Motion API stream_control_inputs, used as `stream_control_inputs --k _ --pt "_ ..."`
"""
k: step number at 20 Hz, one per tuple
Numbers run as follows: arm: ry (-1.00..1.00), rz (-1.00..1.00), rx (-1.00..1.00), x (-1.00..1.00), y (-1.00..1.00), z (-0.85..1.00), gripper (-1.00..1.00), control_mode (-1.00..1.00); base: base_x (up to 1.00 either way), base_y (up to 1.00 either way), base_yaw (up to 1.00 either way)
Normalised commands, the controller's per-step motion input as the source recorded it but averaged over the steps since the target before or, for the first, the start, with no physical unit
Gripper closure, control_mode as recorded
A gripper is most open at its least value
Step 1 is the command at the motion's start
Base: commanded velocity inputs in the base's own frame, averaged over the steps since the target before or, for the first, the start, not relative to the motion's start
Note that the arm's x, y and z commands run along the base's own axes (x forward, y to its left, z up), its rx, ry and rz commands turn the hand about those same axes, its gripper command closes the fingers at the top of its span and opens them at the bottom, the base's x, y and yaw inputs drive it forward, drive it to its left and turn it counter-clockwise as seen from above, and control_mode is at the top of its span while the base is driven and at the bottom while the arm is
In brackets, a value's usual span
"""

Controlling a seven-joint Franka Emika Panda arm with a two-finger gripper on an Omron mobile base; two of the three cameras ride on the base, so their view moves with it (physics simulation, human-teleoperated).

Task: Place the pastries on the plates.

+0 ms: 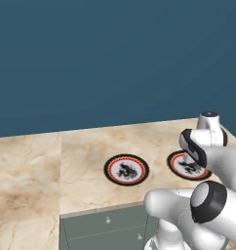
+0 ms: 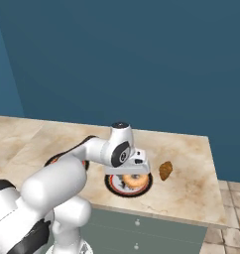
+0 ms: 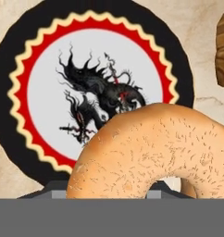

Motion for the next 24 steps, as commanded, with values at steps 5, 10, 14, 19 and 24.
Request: stream_control_inputs --k 5,10,14,19,24 --pt "0.0 0.0 0.0 0.09 0.05 0.0 1.0 -1.0 0.0 0.0 0.0" --pt "0.0 0.0 0.0 0.14 0.1 -0.02 1.0 -1.0 0.0 0.0 0.0" --pt "0.0 0.01 0.0 0.09 0.06 -0.08 1.0 -1.0 0.0 0.0 0.0" --pt "0.0 0.0 0.0 0.0 0.11 -0.09 1.0 -1.0 0.0 0.0 0.0" --pt "0.0 0.0 0.0 0.03 0.11 -0.12 1.0 -1.0 0.0 0.0 0.0"
